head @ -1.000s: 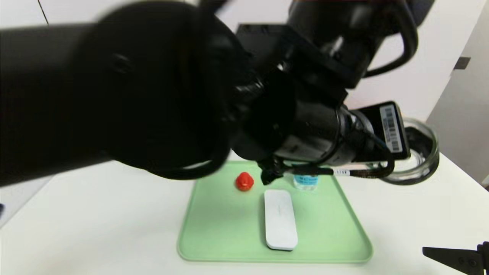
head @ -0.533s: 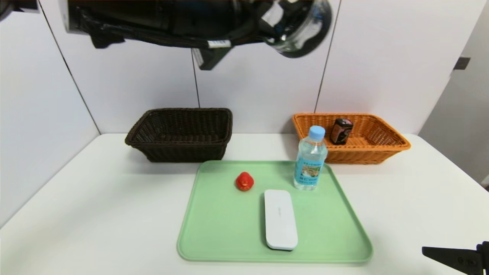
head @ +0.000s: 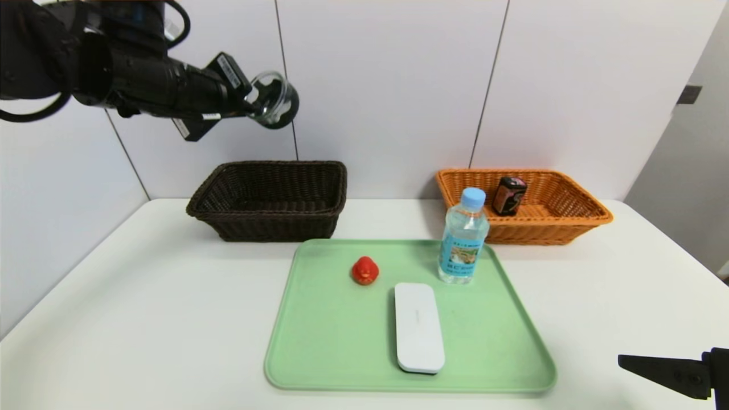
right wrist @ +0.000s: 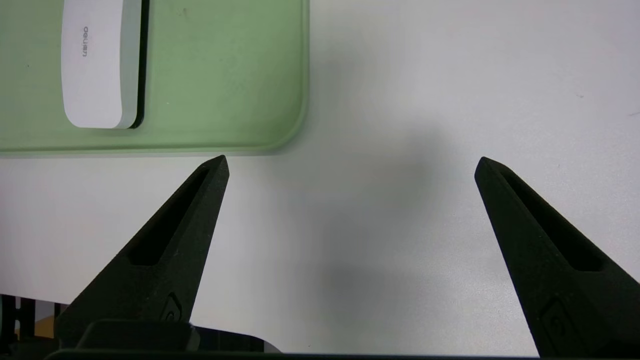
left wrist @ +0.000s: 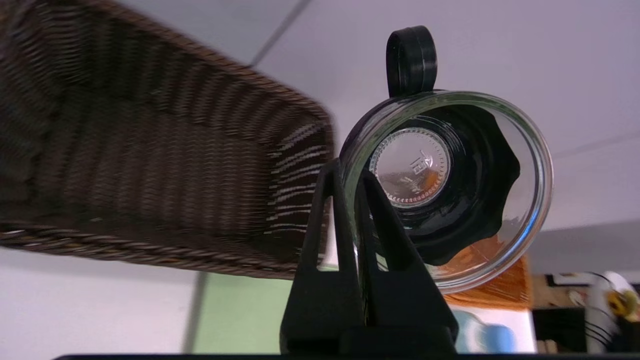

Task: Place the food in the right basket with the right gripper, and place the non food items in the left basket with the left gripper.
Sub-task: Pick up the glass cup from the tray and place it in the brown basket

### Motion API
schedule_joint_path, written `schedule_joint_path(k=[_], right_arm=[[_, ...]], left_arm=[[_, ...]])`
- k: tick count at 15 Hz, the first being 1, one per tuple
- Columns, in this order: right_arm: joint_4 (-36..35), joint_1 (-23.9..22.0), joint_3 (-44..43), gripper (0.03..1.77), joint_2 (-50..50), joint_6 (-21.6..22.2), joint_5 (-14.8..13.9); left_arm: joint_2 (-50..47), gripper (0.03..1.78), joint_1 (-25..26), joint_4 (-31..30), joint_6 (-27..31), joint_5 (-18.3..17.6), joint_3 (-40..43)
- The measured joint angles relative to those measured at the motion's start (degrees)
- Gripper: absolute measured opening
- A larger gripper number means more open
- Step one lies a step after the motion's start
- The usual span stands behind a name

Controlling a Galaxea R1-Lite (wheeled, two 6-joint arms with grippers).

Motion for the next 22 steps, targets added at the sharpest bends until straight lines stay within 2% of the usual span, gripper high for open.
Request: schedule_joint_path(k=[4, 8, 14, 21, 22], right_arm=[[0.0, 0.0, 0.7, 1.71, 0.0, 0.1, -0.1], [0.0, 0.0, 0.8, 1.71, -0.1, 0.1, -0.1], [0.0, 0.0, 1.4, 1.71, -0.1, 0.1, -0.1], [0.0, 0.0, 1.6, 1.71, -0.1, 0.1, -0.1], [0.0, 0.0, 1.6, 1.71, -0.1, 0.1, -0.1]], left_arm=[[6.1, 0.08, 4.9, 0.1, 0.1, 0.3, 2.9], [11.6, 0.08, 6.9, -0.2, 0.4, 0.4, 1.8], [18.4, 0.08, 8.0, 0.2, 0.4, 0.3, -3.4], [22.1, 0.08, 8.0, 1.0, 0.6, 1.4, -4.1], [22.3, 0.13, 7.9, 1.2, 0.8, 1.8, -4.2]])
